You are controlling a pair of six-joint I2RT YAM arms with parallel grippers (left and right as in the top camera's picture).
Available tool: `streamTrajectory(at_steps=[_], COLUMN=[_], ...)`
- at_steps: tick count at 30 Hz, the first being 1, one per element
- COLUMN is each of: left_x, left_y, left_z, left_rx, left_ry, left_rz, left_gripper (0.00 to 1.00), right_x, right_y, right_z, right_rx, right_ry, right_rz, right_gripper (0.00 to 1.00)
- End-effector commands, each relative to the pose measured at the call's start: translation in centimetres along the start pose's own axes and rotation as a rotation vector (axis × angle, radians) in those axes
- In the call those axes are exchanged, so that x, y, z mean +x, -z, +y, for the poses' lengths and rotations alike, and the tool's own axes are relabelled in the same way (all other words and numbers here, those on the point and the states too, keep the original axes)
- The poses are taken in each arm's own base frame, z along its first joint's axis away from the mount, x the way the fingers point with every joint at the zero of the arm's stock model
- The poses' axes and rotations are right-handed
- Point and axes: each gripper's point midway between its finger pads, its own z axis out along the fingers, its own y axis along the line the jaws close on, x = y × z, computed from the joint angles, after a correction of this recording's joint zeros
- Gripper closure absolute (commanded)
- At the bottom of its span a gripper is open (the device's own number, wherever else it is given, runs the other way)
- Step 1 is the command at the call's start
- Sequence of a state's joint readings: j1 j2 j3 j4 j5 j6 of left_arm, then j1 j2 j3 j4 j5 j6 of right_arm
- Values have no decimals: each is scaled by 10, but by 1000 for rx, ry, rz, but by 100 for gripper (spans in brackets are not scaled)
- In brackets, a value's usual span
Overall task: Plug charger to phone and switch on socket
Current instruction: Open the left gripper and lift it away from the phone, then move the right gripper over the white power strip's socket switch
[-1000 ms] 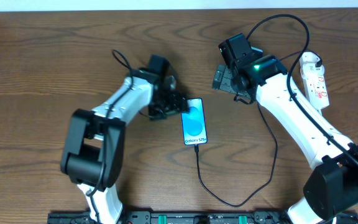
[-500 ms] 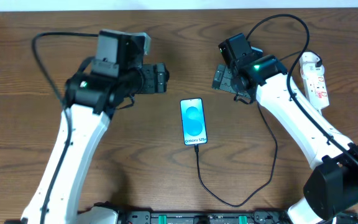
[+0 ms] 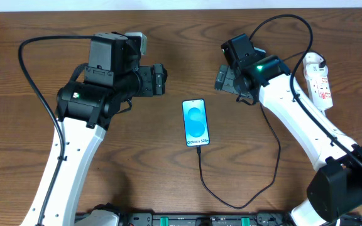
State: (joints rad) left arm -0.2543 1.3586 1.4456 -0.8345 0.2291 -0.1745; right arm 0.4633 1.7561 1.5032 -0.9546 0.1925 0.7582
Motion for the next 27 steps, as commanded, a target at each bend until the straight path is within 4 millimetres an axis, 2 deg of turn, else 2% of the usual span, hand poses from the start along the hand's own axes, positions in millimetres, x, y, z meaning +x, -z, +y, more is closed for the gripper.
streamTrajectory(at_steps=[1,6,9,12,17,21,22,23,25,26,27], left_x=[0,0,0,0,0,0,0,0,0,0,0], left_y=[2,2,2,2,2,2,2,2,2,2,2], left_z=[4,4,4,4,4,4,4,4,4,4,4], left_rx=[-18,-18,-18,-18,-18,-18,-18,-18,-18,-18,-18], left_ry=[-20,-20,-20,-20,-20,-20,-20,-20,-20,-20,-20], left_rz=[-6,-6,-6,-6,-6,-6,-6,-6,-6,-6,-6], left_gripper=[13,13,13,13,13,13,13,13,13,13,13], right_x=[-7,-15,-30,-47,-80,-101,-111,-116,-129,-141,-147], right_y=[11,14,27,46,93,129,144,150,159,163,163], right_z=[5,13,22,26,18,-10,-29,-40,-61,-84,-98], right_rx=[-21,-72,-154,-216,-284,-301,-305,-302,-298,-281,-270], right_ry=[7,38,93,115,172,192,183,168,155,129,104], right_rz=[-44,-50,-50,-60,-98,-117,-124,-131,-156,-184,-193], right_gripper=[1,1,1,1,1,1,1,1,1,1,1])
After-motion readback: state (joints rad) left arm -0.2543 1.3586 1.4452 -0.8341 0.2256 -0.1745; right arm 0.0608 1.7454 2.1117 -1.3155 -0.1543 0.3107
